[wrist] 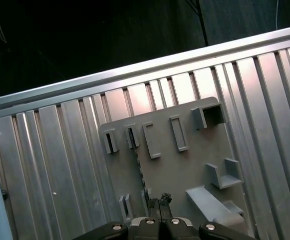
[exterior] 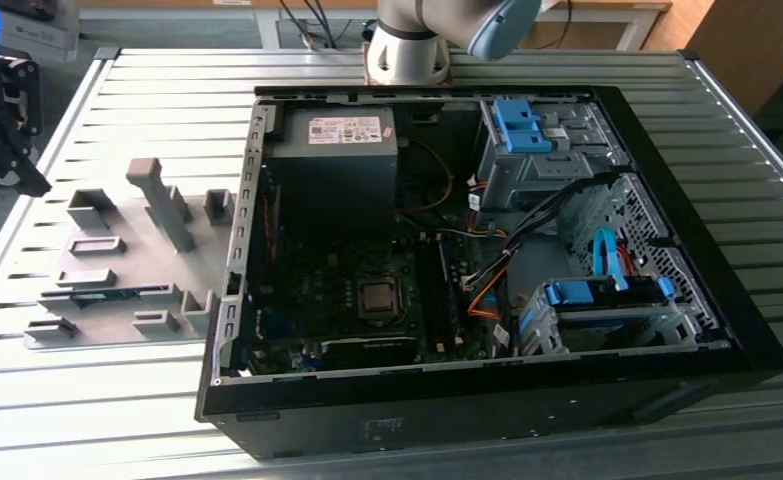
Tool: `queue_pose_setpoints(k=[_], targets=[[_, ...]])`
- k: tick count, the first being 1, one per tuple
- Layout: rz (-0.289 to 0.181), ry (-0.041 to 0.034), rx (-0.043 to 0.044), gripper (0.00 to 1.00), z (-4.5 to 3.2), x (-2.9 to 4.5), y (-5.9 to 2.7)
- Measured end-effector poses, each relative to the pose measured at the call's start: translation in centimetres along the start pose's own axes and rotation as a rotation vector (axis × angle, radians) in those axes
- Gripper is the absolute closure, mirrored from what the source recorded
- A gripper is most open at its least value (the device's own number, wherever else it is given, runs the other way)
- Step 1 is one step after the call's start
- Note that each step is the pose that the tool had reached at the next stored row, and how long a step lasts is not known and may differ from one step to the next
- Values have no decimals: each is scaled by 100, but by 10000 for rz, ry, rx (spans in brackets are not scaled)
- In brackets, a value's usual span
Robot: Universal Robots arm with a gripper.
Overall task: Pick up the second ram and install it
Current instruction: 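Pick up the second ram and move it above second insertion slot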
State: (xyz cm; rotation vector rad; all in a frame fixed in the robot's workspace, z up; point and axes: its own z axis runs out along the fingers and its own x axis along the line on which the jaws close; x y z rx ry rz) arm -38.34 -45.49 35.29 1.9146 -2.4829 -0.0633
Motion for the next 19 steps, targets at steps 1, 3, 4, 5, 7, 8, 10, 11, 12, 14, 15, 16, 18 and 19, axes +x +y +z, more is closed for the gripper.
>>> queue_pose_setpoints(k=[1,3,4,5,7,8,10,11,12,14,15,16,18,19], targets=[[0,-1,1,90,0,0,0],[-3,-2,2,90,1,0,0],[-24,0,2,90,1,0,0],[-99,2,0,90,3,0,0],[-442,14,-6,90,9,0,0],[-620,21,-10,90,13,0,0],[-703,23,-12,90,35,6,9],[-704,24,-12,90,49,8,13],[-708,25,-12,90,66,11,17],[-794,27,-13,90,101,17,18],[-898,31,-17,90,115,19,18],[-1153,42,-28,90,139,22,16],[-1271,46,-31,90,153,28,22],[-1272,47,-31,90,153,28,22]])
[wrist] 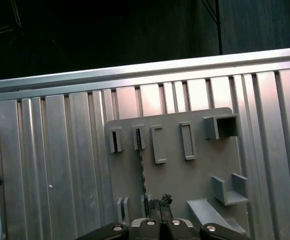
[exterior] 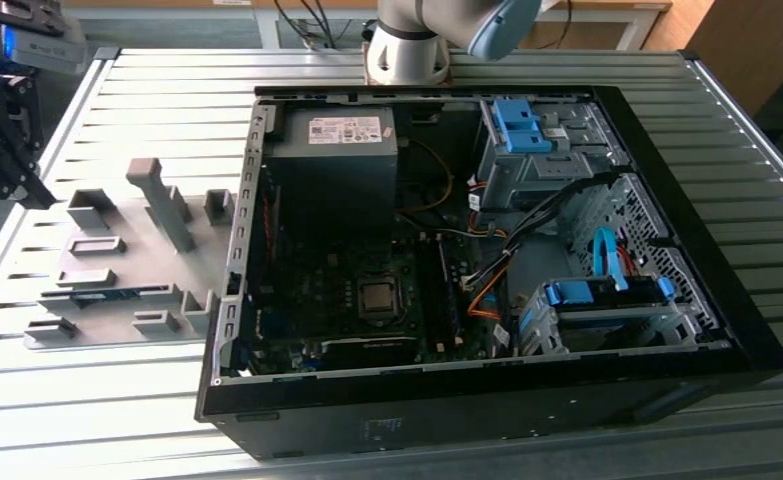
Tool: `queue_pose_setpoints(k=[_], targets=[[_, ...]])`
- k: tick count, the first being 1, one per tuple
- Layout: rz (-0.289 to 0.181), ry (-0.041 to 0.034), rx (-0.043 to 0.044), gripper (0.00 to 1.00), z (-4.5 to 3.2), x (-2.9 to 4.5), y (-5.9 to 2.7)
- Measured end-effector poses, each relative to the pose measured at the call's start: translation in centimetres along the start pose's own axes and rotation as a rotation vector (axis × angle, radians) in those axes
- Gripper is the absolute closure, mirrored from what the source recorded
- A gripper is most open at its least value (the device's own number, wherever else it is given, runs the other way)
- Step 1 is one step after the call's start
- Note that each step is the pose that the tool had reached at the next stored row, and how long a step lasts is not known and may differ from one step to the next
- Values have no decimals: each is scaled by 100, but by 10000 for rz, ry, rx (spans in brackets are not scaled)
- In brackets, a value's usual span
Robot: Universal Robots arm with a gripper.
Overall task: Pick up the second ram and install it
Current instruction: 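Pick up the second ram and move it above second insertion slot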
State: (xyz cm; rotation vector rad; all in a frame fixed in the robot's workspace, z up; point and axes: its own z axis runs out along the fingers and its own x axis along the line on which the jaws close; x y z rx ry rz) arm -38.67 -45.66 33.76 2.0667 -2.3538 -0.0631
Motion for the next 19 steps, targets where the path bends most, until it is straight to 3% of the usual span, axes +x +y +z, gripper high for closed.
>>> queue_pose_setpoints(k=[6,12,14,15,19], targets=[[-225,35,-28,90,33,5,2],[-409,46,-68,89,137,33,16],[-428,49,-71,77,173,44,20],[-445,49,-77,77,192,51,20],[-495,52,-87,59,264,73,24]])
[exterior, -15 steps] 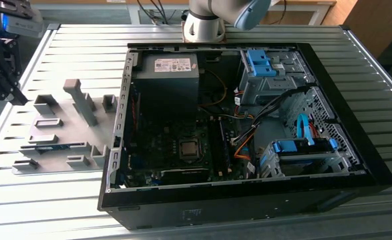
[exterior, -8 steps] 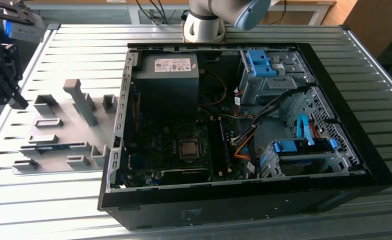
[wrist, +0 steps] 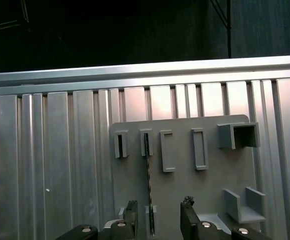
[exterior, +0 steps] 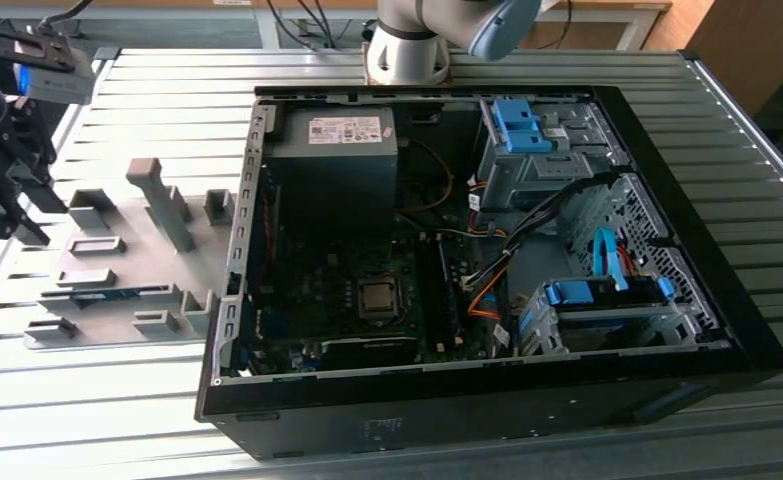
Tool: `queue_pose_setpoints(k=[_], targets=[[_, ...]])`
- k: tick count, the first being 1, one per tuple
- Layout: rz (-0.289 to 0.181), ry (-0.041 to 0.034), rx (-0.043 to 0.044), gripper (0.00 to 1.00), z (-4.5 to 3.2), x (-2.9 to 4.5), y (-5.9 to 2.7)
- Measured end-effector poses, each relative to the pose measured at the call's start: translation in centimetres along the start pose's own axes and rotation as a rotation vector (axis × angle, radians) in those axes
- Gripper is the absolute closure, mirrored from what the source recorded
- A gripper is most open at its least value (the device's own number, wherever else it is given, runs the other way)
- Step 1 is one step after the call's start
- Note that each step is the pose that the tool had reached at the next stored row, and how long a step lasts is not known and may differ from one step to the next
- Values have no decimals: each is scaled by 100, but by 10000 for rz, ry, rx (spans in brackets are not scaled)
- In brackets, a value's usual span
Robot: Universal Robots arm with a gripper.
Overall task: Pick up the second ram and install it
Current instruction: 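Pick up the second ram and move it above second insertion slot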
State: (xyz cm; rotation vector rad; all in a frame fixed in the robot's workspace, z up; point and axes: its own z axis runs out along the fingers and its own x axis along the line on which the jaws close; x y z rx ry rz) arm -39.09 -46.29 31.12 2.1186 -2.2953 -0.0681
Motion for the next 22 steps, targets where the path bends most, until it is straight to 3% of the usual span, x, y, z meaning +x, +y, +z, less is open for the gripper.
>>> queue_pose_setpoints(k=[1,2,10,22], targets=[[-1,0,-1,59,18,2,0],[-3,0,0,53,38,3,1],[97,-1,3,53,184,8,25],[99,-19,3,53,200,8,26]])
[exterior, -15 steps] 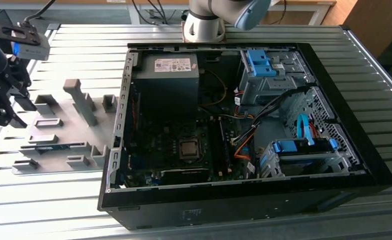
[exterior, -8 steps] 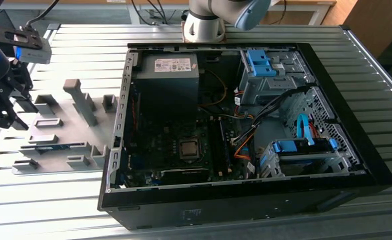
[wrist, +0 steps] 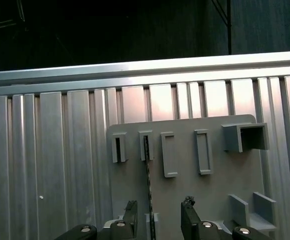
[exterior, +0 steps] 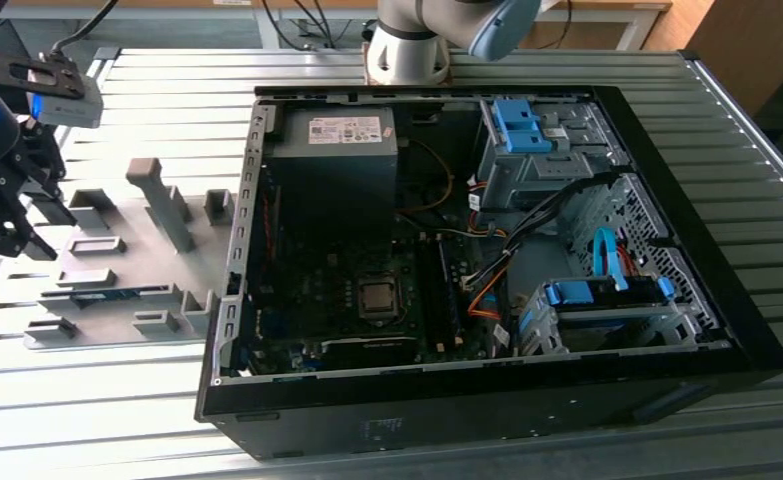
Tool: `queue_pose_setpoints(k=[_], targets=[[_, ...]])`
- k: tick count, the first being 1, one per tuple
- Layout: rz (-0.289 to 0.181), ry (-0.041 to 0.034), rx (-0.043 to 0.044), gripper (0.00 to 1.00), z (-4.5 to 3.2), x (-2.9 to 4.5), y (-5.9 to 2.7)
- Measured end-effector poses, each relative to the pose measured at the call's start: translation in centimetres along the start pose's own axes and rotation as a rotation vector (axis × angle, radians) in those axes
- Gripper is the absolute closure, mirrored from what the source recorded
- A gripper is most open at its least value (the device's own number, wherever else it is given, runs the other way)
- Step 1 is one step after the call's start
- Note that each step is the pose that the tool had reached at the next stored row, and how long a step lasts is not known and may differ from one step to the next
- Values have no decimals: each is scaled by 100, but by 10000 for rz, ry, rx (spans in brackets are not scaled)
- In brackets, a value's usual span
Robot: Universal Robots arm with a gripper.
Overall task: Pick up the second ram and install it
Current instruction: 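Pick up the second ram and move it above second insertion slot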
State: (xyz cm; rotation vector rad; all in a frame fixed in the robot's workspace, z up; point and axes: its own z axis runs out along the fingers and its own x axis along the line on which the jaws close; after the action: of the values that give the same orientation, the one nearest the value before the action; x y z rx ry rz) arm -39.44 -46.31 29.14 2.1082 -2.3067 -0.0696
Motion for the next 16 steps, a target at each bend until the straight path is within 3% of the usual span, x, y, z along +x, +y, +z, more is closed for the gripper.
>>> queue_pose_setpoints(k=[11,16], targets=[[-34,1,26,53,180,21,8],[-86,3,50,53,195,27,9]])
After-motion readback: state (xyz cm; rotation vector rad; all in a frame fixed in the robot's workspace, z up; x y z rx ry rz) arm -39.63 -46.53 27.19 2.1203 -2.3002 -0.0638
